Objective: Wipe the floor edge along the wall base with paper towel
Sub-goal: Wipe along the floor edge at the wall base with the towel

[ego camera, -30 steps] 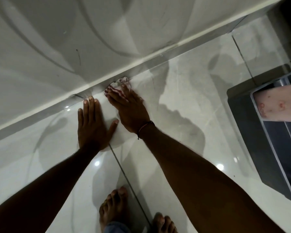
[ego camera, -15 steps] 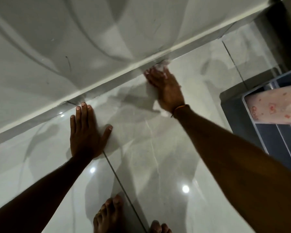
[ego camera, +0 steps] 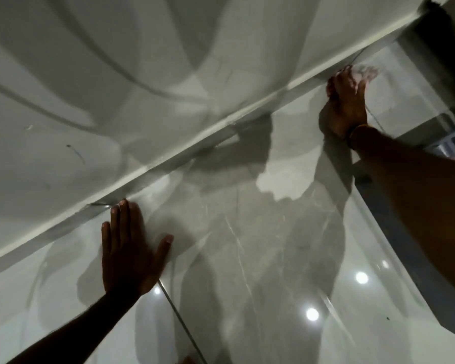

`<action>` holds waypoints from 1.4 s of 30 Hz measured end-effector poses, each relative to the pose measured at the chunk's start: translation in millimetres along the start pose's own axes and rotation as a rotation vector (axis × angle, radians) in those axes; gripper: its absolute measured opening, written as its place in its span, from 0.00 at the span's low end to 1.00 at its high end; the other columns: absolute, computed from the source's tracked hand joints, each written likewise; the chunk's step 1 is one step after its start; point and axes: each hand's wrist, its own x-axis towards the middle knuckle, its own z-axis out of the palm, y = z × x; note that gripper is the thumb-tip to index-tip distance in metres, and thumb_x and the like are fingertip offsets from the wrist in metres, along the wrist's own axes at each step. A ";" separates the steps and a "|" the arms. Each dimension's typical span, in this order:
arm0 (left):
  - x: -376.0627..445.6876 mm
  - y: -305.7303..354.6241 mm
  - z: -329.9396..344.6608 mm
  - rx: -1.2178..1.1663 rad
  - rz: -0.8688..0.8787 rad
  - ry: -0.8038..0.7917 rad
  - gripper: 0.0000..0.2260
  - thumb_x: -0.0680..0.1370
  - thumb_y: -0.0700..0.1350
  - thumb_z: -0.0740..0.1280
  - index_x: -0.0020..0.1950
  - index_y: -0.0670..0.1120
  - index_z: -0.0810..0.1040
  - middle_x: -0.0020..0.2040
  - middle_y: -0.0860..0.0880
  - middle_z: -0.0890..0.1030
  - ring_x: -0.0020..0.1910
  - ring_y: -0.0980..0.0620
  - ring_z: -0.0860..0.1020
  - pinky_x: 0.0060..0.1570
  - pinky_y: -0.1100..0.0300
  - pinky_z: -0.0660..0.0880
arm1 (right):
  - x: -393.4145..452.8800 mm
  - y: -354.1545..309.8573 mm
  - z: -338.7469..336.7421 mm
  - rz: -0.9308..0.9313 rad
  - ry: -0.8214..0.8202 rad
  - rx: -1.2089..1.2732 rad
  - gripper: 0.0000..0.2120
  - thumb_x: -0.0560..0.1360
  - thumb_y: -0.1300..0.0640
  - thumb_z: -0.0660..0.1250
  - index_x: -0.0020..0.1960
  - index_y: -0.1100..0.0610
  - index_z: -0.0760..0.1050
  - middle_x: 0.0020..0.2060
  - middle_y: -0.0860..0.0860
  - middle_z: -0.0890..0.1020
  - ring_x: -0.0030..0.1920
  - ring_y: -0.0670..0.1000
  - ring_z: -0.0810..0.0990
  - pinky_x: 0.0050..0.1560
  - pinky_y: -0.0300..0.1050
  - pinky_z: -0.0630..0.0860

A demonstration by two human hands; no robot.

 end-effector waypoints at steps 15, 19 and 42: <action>4.7 6.2 -6.5 -0.012 0.004 -0.025 0.46 0.80 0.69 0.55 0.86 0.39 0.47 0.87 0.39 0.50 0.87 0.42 0.47 0.84 0.42 0.46 | -172.9 -250.5 96.8 -0.155 -0.091 0.023 0.32 0.77 0.66 0.54 0.81 0.55 0.69 0.80 0.57 0.73 0.82 0.68 0.65 0.83 0.63 0.64; 4.7 0.8 -8.7 0.000 0.028 -0.023 0.45 0.81 0.69 0.55 0.86 0.39 0.46 0.87 0.38 0.50 0.87 0.41 0.46 0.84 0.43 0.45 | -195.2 -282.6 105.1 -0.269 -0.279 0.045 0.36 0.76 0.62 0.48 0.84 0.53 0.64 0.83 0.52 0.68 0.85 0.65 0.59 0.83 0.64 0.63; -2.6 -2.8 -7.4 -0.015 0.027 0.012 0.44 0.81 0.67 0.58 0.85 0.38 0.53 0.86 0.38 0.54 0.86 0.39 0.51 0.83 0.40 0.51 | -92.1 -115.0 34.2 -0.299 -0.293 -0.156 0.34 0.77 0.65 0.53 0.84 0.57 0.62 0.83 0.59 0.66 0.84 0.65 0.63 0.84 0.68 0.59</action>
